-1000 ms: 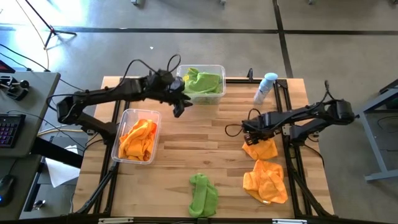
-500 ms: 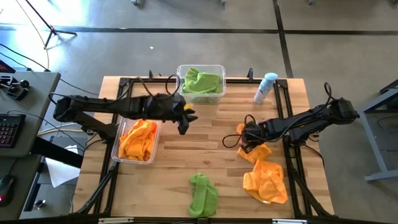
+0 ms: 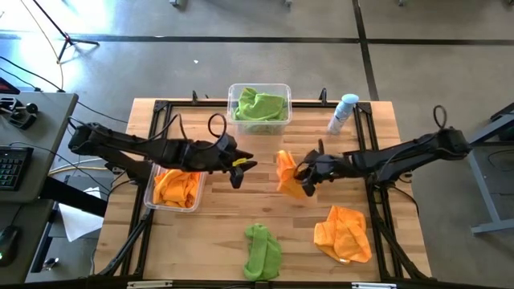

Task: Sort microfiber towel by color & place in baskets
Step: Put the orange microfiber towel into bottom transparent bin

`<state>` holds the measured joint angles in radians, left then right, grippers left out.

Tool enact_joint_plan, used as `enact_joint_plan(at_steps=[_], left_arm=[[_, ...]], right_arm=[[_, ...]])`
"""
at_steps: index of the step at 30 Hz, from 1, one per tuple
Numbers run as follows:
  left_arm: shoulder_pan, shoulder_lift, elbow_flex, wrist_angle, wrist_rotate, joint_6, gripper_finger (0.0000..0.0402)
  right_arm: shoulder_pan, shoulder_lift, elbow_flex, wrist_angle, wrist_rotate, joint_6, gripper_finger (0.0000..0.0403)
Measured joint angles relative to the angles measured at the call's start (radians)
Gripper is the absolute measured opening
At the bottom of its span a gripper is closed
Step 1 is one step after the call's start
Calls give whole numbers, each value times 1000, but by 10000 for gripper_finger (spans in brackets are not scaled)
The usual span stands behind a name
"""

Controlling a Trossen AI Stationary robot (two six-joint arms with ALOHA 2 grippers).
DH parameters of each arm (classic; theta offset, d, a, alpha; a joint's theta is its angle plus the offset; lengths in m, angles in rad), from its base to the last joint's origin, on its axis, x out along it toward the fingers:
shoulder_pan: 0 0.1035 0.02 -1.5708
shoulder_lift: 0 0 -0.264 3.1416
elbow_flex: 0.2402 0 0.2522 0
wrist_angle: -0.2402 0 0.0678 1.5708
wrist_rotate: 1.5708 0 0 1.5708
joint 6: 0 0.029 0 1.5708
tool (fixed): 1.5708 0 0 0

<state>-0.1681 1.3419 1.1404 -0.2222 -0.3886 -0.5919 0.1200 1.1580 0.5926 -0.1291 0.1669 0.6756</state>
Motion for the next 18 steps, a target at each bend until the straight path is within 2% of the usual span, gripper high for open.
enact_joint_plan(at_steps=[4,7,11,18], left_arm=[[-6,3,0,43,-1,22,145],[-5,12,1,95,-2,101,145],[-5,51,1,222,16,259,145],[3,142,1,379,24,341,145]], right_arm=[[-1,-85,1,123,4,-100,8],[-2,-127,3,193,8,-159,4],[-2,-126,68,172,8,-245,4],[-1,-52,253,74,26,-450,3]])
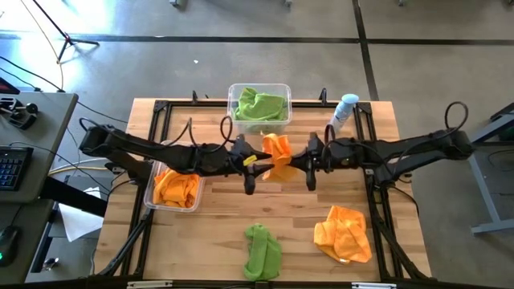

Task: Sort microfiber towel by color & place in baskets
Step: Put the orange microfiber towel into bottom transparent bin

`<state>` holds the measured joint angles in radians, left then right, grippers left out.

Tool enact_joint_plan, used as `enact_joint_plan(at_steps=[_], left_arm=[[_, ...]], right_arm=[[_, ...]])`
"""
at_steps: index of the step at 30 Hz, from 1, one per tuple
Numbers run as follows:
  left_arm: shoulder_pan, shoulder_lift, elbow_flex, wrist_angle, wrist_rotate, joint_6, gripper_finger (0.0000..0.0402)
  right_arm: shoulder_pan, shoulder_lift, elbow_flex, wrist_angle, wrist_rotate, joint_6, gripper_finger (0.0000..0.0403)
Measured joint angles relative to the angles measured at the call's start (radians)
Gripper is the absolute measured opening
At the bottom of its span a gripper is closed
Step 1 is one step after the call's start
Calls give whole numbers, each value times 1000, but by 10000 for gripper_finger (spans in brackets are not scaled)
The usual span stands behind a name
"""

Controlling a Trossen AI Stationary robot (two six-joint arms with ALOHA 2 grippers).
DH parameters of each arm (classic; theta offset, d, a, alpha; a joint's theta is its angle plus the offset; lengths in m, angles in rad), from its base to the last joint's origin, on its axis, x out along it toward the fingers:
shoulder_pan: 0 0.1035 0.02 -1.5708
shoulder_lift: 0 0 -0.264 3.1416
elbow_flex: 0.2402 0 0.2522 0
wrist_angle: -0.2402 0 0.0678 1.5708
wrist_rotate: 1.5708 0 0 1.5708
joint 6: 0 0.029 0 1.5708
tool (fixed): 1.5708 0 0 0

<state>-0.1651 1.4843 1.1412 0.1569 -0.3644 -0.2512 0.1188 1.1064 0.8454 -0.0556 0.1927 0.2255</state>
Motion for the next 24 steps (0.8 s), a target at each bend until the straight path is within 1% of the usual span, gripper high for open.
enact_joint_plan(at_steps=[4,11,21,24], left_arm=[[11,30,3,40,38,-8,145],[15,38,22,31,23,-8,145],[15,38,24,20,4,-7,145],[14,38,24,18,-23,-8,133]], right_arm=[[0,52,91,-25,2,-111,3],[0,121,187,-52,3,-225,3],[-1,130,203,-46,3,-233,3],[-1,130,203,-47,3,-225,10]])
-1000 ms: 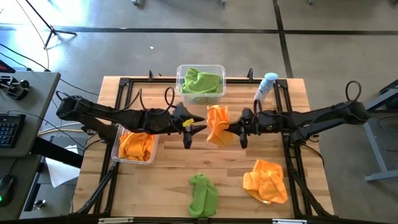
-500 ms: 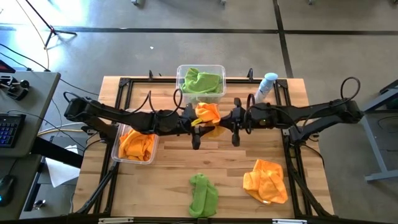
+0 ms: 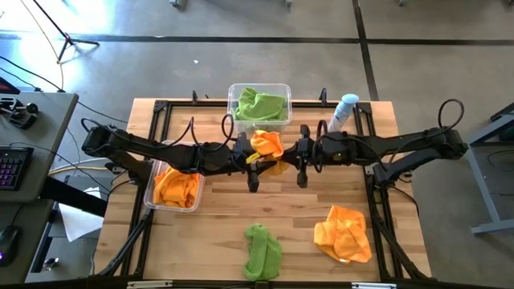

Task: Sort microfiber towel by color & place in baskets
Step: Put the orange microfiber towel into bottom transparent bin

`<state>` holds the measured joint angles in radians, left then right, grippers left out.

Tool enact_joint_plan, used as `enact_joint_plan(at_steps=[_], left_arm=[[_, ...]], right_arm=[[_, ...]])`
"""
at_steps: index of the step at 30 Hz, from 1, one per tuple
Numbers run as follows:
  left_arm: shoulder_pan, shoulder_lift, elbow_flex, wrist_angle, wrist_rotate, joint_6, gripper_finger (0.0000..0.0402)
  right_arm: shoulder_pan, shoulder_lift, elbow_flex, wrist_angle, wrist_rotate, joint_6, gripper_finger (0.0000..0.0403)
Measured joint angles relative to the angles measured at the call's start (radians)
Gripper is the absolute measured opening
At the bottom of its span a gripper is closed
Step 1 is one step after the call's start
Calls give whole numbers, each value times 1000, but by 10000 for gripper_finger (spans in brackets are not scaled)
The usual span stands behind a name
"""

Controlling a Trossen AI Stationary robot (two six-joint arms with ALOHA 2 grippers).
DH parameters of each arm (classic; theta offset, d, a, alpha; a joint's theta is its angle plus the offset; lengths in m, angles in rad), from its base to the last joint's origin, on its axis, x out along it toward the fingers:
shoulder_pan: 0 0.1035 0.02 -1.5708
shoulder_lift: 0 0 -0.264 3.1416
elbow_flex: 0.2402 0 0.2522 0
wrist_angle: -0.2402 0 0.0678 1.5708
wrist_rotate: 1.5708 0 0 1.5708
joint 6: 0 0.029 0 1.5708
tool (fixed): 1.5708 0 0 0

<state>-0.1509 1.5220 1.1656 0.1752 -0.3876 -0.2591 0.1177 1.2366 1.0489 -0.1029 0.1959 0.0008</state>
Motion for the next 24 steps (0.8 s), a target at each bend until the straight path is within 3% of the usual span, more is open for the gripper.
enact_joint_plan(at_steps=[8,14,19,24], left_arm=[[0,0,0,-1,-22,0,11],[0,-10,-1,-4,-31,0,4],[2,-54,-2,-32,-55,8,2],[2,-151,-2,-189,-104,-29,1]], right_arm=[[0,0,3,-22,-5,1,48],[-3,-4,6,-44,-1,94,77],[-8,-42,8,-107,-9,125,128],[-13,-109,8,-221,25,141,170]])
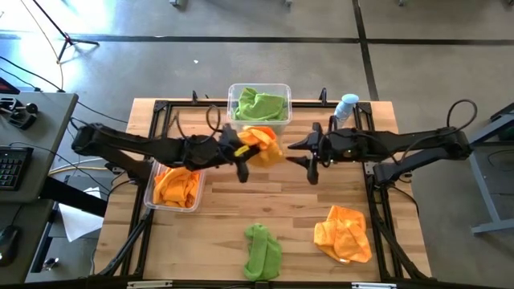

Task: Sort microfiber towel by color & place in baskets
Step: Put the orange microfiber towel into bottom transparent bin

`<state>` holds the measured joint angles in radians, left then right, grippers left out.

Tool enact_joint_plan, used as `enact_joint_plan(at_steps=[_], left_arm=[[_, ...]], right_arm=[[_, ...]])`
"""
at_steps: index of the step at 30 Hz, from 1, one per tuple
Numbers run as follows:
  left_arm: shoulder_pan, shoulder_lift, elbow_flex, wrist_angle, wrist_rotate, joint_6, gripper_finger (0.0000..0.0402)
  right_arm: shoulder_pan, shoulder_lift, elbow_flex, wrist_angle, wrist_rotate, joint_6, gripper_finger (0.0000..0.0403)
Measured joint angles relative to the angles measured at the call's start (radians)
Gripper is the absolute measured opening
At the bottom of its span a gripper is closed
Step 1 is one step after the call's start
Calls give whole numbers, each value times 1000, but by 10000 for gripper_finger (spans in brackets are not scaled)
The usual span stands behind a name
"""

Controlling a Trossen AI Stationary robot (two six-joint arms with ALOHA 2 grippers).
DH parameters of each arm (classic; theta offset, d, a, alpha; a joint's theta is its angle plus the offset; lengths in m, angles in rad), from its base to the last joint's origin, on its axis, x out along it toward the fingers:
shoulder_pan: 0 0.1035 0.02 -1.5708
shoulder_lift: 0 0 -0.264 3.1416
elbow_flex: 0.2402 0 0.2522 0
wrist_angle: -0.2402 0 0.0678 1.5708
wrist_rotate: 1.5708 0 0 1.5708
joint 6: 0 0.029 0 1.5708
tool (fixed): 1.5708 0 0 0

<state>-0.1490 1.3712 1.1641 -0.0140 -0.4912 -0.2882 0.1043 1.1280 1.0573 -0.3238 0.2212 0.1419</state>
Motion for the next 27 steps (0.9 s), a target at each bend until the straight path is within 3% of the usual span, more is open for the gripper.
enact_joint_plan(at_steps=[11,18,27], left_arm=[[-107,-290,0,-601,-72,-276,0],[-199,-397,0,-970,-95,-463,0],[-220,-422,0,-1353,59,-550,0]], right_arm=[[0,-39,-3,-230,33,177,169],[3,-23,-4,-280,33,287,165],[3,28,-5,-232,90,425,165]])
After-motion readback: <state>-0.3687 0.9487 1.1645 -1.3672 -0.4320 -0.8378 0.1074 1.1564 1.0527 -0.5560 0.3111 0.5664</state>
